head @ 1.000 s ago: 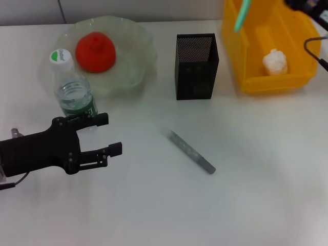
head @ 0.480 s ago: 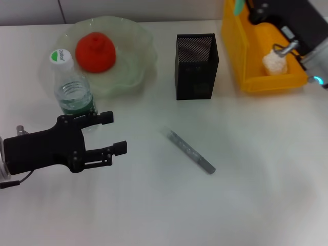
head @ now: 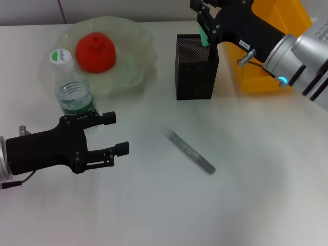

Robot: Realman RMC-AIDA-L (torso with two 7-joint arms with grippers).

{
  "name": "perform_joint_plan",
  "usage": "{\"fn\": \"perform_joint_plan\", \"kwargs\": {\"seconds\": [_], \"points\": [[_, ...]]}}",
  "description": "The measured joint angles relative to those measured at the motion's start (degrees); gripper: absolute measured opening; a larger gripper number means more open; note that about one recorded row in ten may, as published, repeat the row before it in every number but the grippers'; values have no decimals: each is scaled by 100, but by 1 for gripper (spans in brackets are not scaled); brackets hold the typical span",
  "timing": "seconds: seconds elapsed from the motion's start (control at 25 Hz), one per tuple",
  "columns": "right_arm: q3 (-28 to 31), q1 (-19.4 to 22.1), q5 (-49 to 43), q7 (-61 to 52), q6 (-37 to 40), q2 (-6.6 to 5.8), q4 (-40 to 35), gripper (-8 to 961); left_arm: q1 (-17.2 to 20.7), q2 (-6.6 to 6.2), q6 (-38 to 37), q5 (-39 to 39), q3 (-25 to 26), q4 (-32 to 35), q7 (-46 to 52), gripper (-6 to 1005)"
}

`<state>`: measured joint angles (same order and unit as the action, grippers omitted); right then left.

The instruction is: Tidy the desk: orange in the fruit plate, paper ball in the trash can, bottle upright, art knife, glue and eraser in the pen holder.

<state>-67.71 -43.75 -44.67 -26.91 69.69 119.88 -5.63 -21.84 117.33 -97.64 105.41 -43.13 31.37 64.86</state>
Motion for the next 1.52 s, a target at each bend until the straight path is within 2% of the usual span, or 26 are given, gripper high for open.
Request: {"fn": "perform_joint_plan", "kwargs": {"seconds": [0.28, 0.4, 0.44, 0.48, 0.56, 0.6, 0.64, 0.68, 0.76, 0.88, 0.92, 0.96, 1.04, 1.08, 1.12, 1.16, 1.24, 1.32, 1.44, 1.52], "points": [[-170, -46, -40, -731, -351, 0, -78, 298, -19, 0, 0, 18, -10, 1, 1, 814], [-545, 95, -79, -1267, -357, -34, -417, 307, -17, 0, -3, 23, 3, 1, 0, 815], [-954, 306, -266, -2058, -371, -125, -966, 310, -9, 0, -14, 23, 4, 7, 0, 815], [-954, 306, -266, -2058, -371, -125, -966, 314, 8, 0, -36, 24, 6, 14, 0, 815], [-1219, 625, -854, -3279, -414, -309, -1957, 320, 25, -2, -46, 24, 5, 16, 0, 815], [-1255, 784, -1316, -4051, -412, -419, -2537, 323, 38, -5, -56, 24, 4, 17, 0, 815], [-1140, 1034, -2663, -5827, -279, -573, -3845, 370, 45, -13, -68, 24, 3, 15, -1, 815], [-1140, 1034, -2663, -5827, -279, -573, -3845, 417, 45, -13, -68, 24, 3, 15, -1, 815], [-892, 1095, -4233, -7519, 56, -606, -4993, 510, 69, -24, -81, 25, -13, 5, -2, 815], [-489, 827, -6616, -9576, 1000, -482, -6316, 629, 79, -20, -88, 24, -21, 11, -3, 814], [-367, 492, -7643, -10498, 1583, -396, -6734, 665, 91, -16, -109, 23, -20, 22, -6, 814], [-367, 492, -7643, -10498, 1583, -396, -6734, 701, 95, -15, -115, 24, -21, 23, -7, 814], [-365, -90, -8604, -11314, 2253, -305, -6814, 773, 99, -11, -127, 24, -21, 22, -11, 814], [-365, -90, -8604, -11314, 2253, -305, -6814, 787, 105, -10, -129, 24, -21, 19, -11, 814], [-393, -409, -9062, -11609, 2588, -227, -6670, 801, 111, -10, -131, 24, -21, 18, -13, 814], [-393, -409, -9062, -11609, 2588, -227, -6670, 814, 117, -9, -133, 24, -20, 17, -21, 814], [-435, -689, -9487, -11772, 2818, -115, -6492, 842, 126, -7, -137, 24, -20, 11, -57, 814], [-590, -882, -9719, -11903, 2890, -55, -6311, 841, 128, -3, -142, 24, -20, 4, -85, 815], [-1132, -1108, -9751, -12192, 2728, -27, -5898, 840, 126, 1, -173, 23, -20, 1, -89, 815], [-1239, -1130, -9746, -12233, 2646, -22, -5814, 839, 123, 1, -176, 23, -20, 0, -89, 815]]}}
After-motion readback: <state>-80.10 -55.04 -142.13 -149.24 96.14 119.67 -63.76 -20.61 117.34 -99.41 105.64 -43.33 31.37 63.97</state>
